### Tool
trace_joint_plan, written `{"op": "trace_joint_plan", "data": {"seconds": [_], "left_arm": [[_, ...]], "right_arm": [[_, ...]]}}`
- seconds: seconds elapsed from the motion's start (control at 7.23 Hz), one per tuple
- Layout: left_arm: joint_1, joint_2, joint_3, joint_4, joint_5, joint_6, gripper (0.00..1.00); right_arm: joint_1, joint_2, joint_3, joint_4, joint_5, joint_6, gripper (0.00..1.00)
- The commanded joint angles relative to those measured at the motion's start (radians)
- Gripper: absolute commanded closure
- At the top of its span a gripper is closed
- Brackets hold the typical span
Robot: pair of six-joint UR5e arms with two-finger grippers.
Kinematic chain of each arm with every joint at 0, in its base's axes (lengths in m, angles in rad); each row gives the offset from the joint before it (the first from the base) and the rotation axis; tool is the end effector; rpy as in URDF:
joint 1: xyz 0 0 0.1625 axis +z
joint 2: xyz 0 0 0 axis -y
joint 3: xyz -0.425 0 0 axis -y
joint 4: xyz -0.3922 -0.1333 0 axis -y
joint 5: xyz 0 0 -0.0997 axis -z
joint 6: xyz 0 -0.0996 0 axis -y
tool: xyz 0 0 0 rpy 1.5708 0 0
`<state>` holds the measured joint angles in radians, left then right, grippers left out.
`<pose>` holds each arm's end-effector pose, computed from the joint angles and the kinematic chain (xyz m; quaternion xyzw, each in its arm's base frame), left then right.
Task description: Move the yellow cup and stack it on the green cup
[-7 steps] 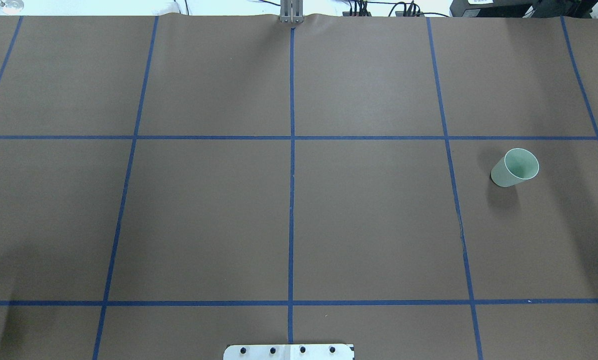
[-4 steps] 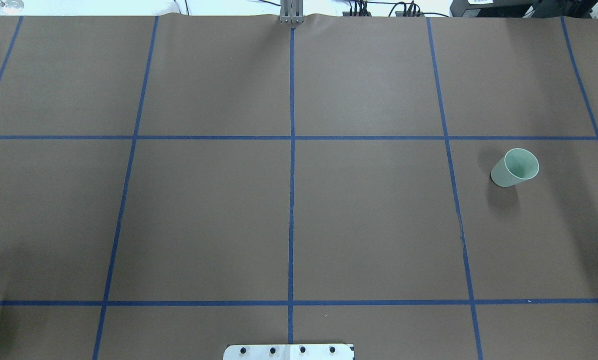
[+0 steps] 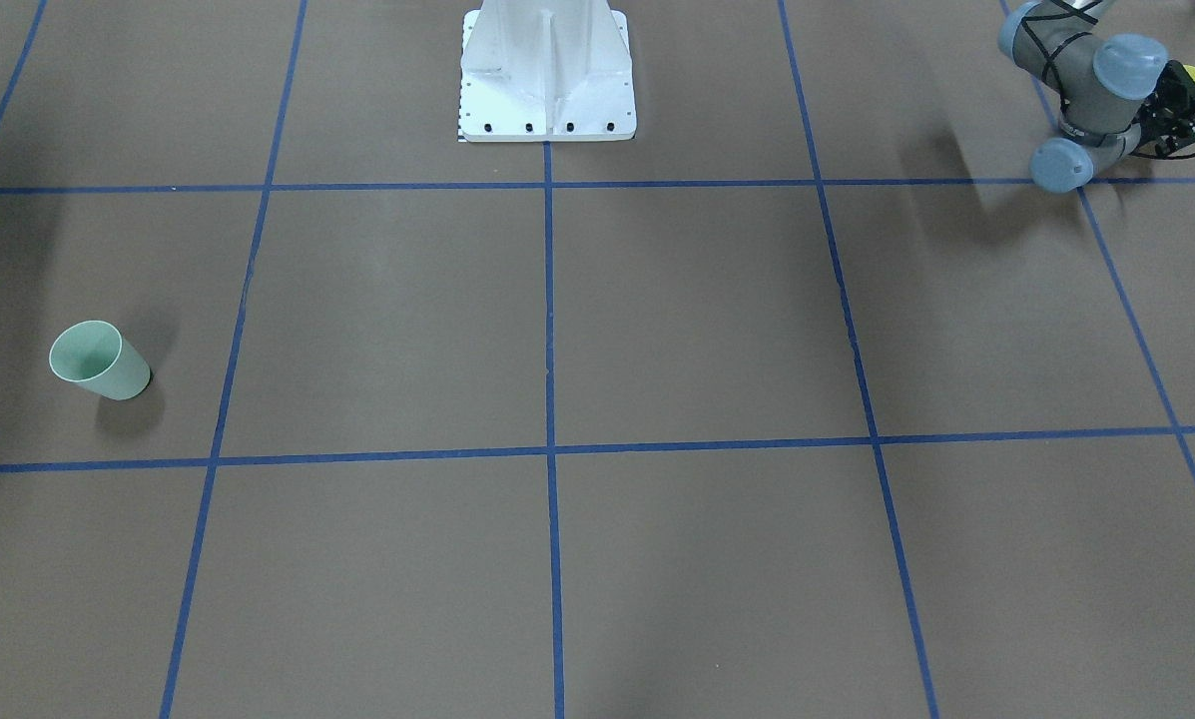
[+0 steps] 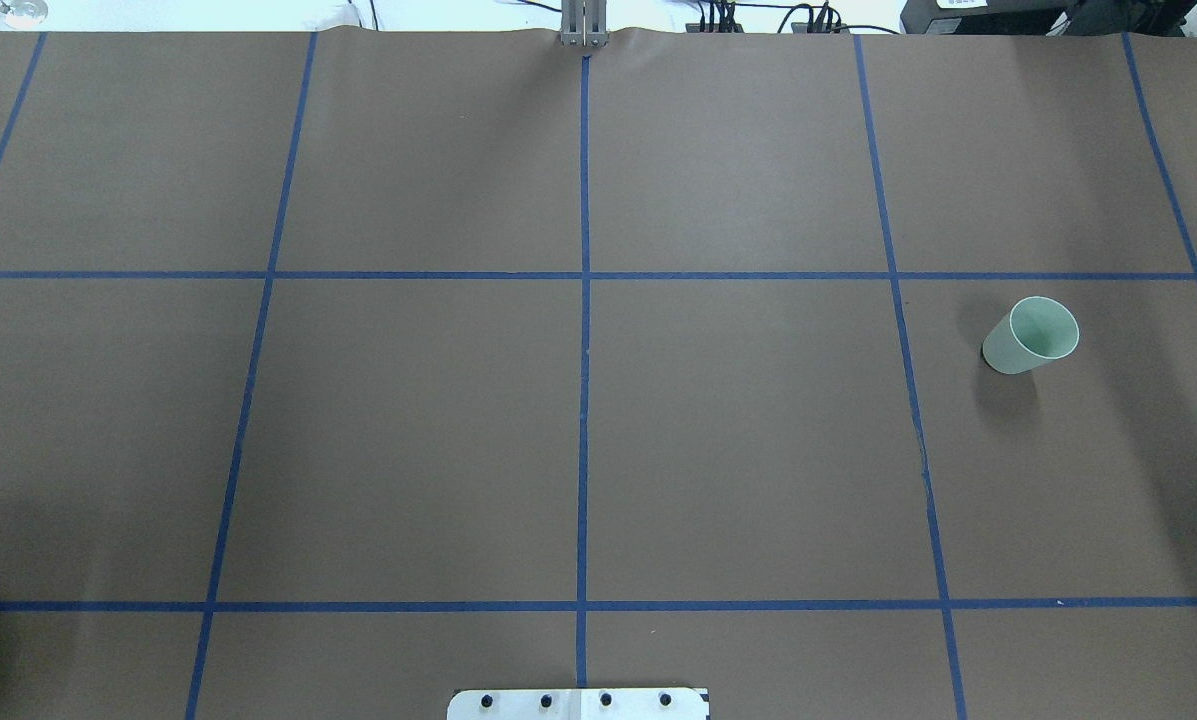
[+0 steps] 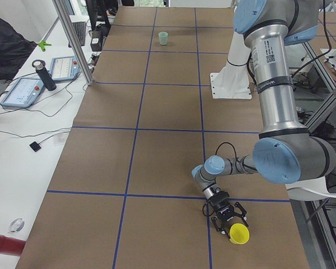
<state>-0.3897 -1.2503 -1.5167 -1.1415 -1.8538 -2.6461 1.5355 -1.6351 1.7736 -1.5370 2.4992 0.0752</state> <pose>0.1740 -0.1855 0.8475 0.0079 -0.4084 -0.6503 0.6405 0.0369 -0.4712 0.5742 0.0522 -0.4496 -0.0207 0.8915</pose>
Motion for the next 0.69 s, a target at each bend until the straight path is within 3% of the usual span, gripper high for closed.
{"op": "trace_joint_plan", "data": {"seconds": [0.0,0.55], "left_arm": [[0.002,-0.004,0.010,-0.004,0.001,0.001,0.00],[0.002,-0.003,0.076,-0.030,0.005,0.001,0.00]], "right_arm": [[0.000,0.001,0.000,0.000,0.000,0.000,0.00],[0.000,0.001,0.003,-0.002,0.001,0.000,0.00]]}}
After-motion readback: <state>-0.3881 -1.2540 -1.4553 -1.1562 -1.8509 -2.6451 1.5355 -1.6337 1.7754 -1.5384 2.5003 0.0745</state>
